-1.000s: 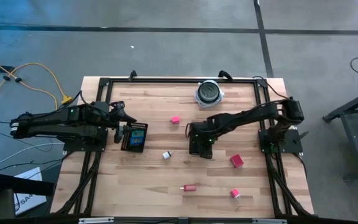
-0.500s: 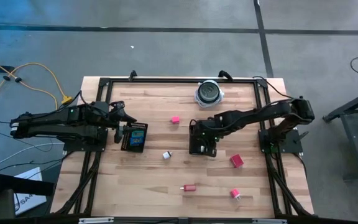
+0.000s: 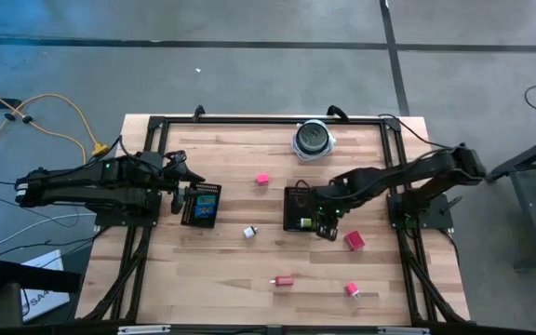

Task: Pick & Place Office items
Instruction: Put the right red charger adapter into the right black bin

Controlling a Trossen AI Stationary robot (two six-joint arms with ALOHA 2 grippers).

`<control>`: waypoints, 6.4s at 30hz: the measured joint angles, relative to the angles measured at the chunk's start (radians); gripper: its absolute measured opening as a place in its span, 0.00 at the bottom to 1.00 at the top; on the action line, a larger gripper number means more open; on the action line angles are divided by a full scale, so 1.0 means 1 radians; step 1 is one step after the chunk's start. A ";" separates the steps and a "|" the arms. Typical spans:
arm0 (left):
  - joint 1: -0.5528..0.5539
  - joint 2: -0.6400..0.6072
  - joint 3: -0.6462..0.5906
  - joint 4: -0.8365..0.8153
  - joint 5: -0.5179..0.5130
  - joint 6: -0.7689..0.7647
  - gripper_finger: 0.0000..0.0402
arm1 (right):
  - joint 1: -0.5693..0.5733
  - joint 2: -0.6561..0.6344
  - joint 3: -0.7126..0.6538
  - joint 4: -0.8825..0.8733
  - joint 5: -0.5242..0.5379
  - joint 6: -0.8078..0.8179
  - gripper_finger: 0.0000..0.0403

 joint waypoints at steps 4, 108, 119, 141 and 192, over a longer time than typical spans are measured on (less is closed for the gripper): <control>0.000 0.000 0.000 0.001 0.000 0.000 0.54 | 0.037 -0.004 -0.001 -0.059 0.015 0.137 0.34; 0.000 0.000 0.000 0.001 0.000 0.000 0.54 | 0.356 0.073 -0.350 0.080 0.064 1.044 0.79; 0.000 0.000 0.000 0.001 0.000 0.000 0.54 | 0.356 0.107 -0.350 0.081 0.057 1.044 0.79; 0.000 0.000 0.000 0.000 0.000 0.000 0.54 | 0.355 0.107 -0.350 0.082 0.058 1.044 0.62; 0.000 0.000 0.000 0.001 0.000 0.000 0.54 | 0.356 0.053 -0.350 0.058 0.060 1.002 0.53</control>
